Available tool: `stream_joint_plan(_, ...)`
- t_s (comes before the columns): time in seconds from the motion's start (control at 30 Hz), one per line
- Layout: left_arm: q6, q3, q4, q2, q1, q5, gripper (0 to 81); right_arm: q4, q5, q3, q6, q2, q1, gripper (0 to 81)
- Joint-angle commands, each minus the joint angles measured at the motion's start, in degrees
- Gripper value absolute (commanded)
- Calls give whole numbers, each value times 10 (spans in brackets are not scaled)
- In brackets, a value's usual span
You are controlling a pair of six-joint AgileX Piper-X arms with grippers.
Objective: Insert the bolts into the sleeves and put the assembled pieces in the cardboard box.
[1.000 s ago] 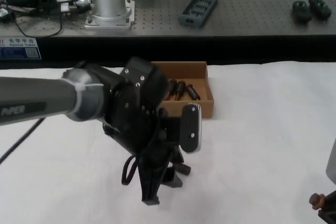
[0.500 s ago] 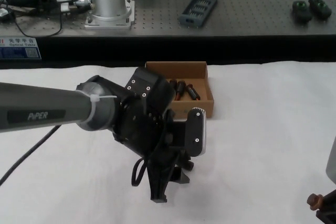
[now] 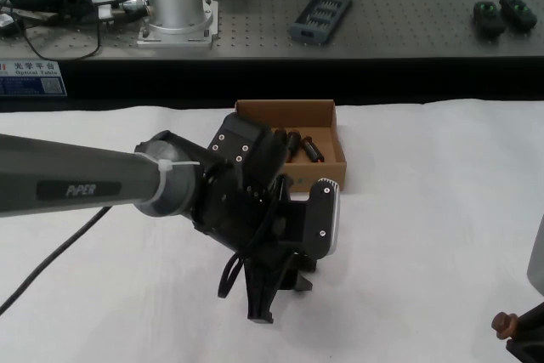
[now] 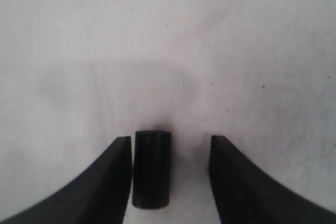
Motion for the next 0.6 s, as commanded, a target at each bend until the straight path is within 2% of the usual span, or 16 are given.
stream_joint_plan(0.0, 8, -2, 11, 28, -2, -22, 347, -6, -9, -2, 1, -4, -3, 27)
stream_joint_plan(0.13, 8, -6, 11, 39, -2, -22, 326, -6, -9, -2, 1, -4, -3, 27)
stream_joint_plan(0.2, 8, -6, 11, 39, -2, -22, 248, -6, -9, -2, 1, -4, -3, 27)
stream_joint_plan(0.33, 8, -6, 11, 39, -2, -58, 22, -6, -9, -2, 1, -4, -3, 27)
stream_joint_plan(0.57, 9, -18, 11, 37, -7, -134, 6, -6, -8, -2, 1, -4, -3, 27)
